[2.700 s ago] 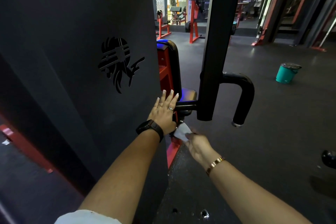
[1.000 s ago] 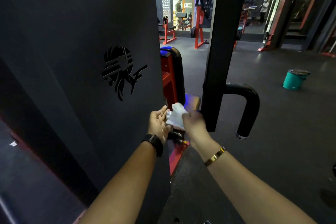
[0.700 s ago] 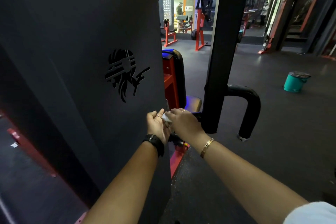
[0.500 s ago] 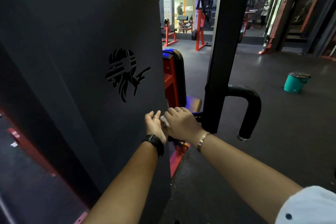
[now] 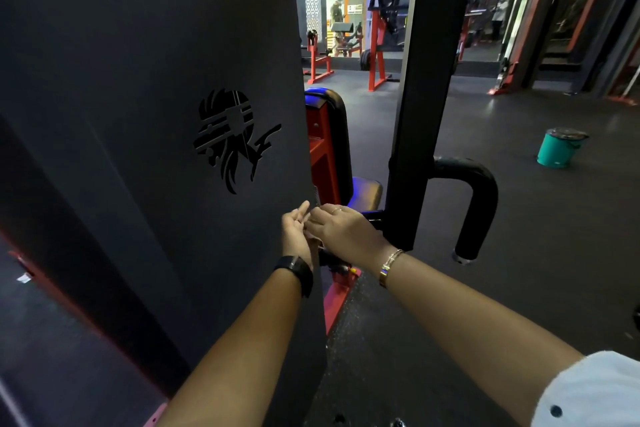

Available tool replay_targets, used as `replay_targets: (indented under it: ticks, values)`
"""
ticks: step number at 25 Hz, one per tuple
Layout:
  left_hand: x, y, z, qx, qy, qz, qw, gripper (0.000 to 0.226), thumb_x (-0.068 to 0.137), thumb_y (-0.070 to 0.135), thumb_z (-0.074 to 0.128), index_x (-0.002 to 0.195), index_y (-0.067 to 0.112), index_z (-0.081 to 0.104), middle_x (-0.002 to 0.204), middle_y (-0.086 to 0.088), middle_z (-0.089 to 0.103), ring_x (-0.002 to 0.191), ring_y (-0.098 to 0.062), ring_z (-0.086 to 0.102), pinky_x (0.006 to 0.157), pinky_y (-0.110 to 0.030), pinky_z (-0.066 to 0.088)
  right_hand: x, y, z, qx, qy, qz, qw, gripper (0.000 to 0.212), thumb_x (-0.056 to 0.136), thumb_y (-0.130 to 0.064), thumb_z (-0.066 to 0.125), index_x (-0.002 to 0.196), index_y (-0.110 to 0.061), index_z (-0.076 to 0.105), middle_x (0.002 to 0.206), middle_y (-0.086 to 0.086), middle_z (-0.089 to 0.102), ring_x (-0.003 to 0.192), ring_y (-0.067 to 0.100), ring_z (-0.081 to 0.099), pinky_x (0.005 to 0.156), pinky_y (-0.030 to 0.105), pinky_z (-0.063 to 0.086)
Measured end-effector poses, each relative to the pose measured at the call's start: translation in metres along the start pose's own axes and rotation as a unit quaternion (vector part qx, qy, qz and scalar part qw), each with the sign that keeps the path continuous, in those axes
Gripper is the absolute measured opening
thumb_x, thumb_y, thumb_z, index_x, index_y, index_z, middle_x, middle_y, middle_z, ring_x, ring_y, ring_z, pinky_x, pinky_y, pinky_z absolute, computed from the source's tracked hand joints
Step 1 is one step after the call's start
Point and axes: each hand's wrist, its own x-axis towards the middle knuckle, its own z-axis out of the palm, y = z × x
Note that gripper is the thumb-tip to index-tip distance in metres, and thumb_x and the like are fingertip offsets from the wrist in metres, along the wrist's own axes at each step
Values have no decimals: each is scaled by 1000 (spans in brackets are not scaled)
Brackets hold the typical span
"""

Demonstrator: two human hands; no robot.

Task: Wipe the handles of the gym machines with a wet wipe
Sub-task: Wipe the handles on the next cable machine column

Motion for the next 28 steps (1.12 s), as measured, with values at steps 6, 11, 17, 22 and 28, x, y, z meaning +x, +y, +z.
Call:
replay_targets:
  ticks: [6, 11, 17, 22, 28]
  values:
    - [8, -25, -17, 420, -2, 352, 836, 65, 79, 17, 27, 141, 14, 44, 146, -3, 43, 139, -9, 27, 120, -32, 13, -54, -4, -13, -141, 42, 56, 988, 51, 92, 2, 23, 125, -6, 61, 128, 10, 61, 120, 24, 57, 113, 34, 23]
    - [14, -27, -29, 652, -43, 450, 609, 74, 76, 20, 27, 149, 12, 25, 156, -6, 23, 145, -12, 6, 119, -30, -5, -39, -23, -22, -29, 14, 271, 962, 61, 58, 4, 78, 116, 2, 64, 119, 17, 63, 110, 30, 62, 71, 33, 58]
    - [10, -33, -19, 710, -40, 385, 588, 76, 81, 26, 31, 152, 13, 9, 160, -4, 2, 146, -12, -8, 120, -37, -3, -60, -22, 5, -139, 12, 240, 961, 54, 88, -10, 52, 139, 0, 39, 142, 22, 41, 136, 33, 36, 113, 44, 29]
    - [9, -28, -24, 780, -44, 366, 506, 94, 82, 29, 45, 144, 20, -25, 157, 0, -24, 142, -14, -27, 118, -39, -13, -79, -26, 2, -121, 115, 232, 958, 43, 103, -6, 11, 139, 0, 34, 154, 16, 20, 142, 25, 17, 115, 44, 16]
    - [14, -27, -25, 782, -49, 378, 493, 83, 89, 39, 36, 147, 21, -20, 158, -1, -16, 144, -15, -18, 117, -39, -13, -69, -12, 4, -209, 51, 274, 937, 52, 93, -3, 23, 145, -5, 24, 151, 16, 27, 146, 30, 7, 116, 53, -8]
